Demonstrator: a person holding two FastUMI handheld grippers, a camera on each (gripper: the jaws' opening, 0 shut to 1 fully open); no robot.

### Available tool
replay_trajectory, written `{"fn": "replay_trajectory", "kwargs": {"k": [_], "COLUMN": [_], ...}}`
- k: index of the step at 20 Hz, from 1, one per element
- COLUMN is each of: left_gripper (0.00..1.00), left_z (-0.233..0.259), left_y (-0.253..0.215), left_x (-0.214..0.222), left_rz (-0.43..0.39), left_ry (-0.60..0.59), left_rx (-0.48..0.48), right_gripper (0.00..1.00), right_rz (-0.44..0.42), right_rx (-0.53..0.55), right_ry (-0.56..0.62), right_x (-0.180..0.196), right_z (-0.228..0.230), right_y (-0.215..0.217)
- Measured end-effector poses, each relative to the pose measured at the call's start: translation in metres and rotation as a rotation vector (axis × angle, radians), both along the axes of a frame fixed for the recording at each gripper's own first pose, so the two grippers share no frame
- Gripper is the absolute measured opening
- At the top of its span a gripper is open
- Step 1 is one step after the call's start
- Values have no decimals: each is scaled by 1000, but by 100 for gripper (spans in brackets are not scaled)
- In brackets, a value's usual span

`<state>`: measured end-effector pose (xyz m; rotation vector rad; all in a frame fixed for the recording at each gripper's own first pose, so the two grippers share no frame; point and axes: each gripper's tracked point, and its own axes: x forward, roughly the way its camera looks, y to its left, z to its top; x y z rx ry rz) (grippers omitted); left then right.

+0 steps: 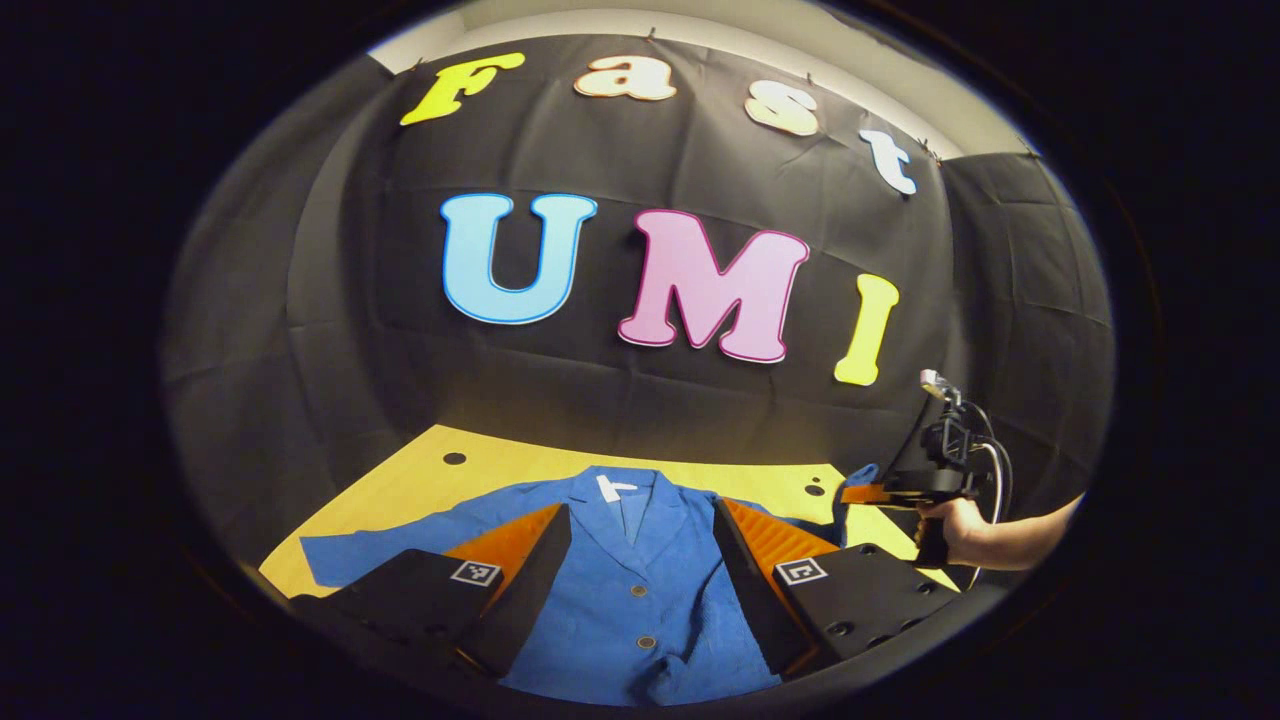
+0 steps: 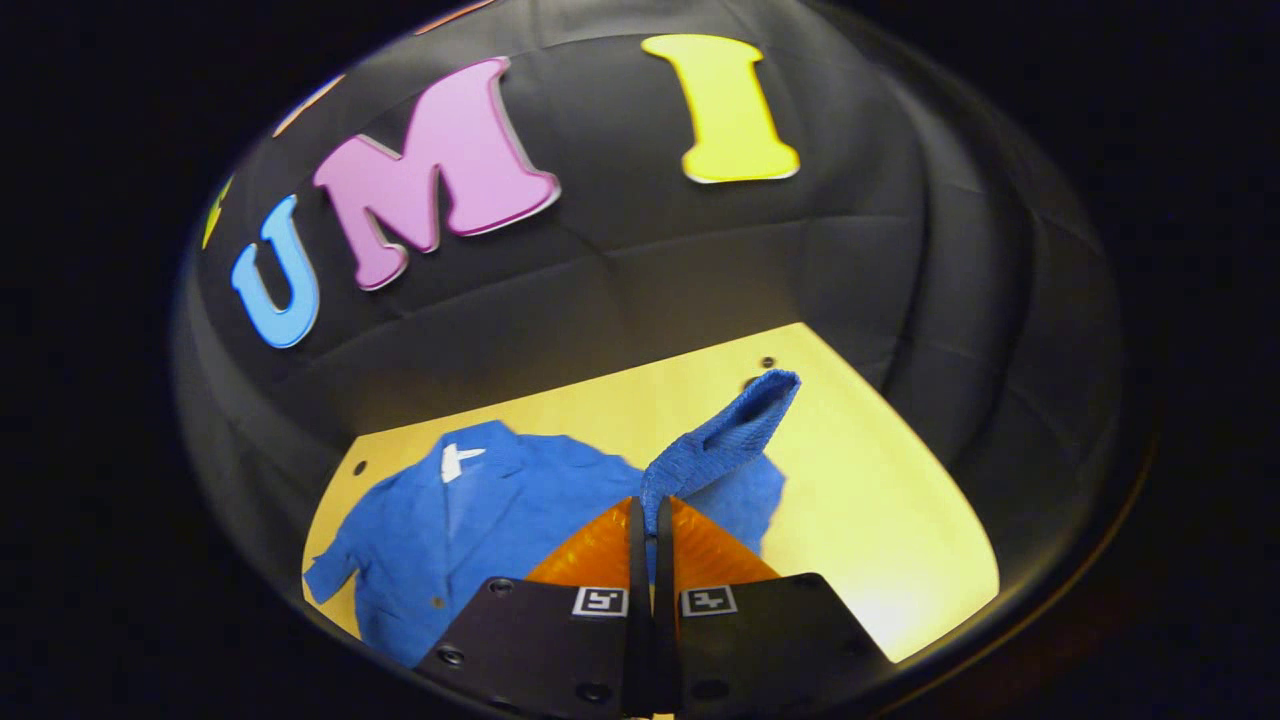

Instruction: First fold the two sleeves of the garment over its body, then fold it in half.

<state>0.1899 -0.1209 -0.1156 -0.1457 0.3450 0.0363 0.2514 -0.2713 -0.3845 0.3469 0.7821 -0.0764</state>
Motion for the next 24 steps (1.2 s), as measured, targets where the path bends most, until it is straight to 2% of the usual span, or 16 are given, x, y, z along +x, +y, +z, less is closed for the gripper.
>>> {"fn": "replay_trajectory", "kwargs": {"k": [4,9,12,14,15,17,20,24], "left_gripper": [82,82,82,82,82,82,82,82], "left_z": [0,-15,-29,-36,-38,-46,-67,-114], "left_y": [46,104,124,132,134,142,163,217], "left_x": [-26,-59,-71,-75,-74,-73,-71,-71], "left_rz": [63,159,205,217,220,235,297,384], "left_ry": [3,45,67,71,64,61,66,125], "left_rx": [7,11,-31,-56,-63,-84,-134,-153], "right_gripper": [5,4,4,6,37,100,97,97], "right_rz": [89,218,203,167,171,195,250,279], "right_rx": [142,294,489,627,666,610,478,317], "right_ry": [29,82,128,151,165,159,88,-9], "right_x": [24,27,26,27,27,17,3,-36], "right_z": [-19,-43,-46,-46,-49,-49,-26,34], "right_y": [140,295,359,383,394,388,361,297]}}
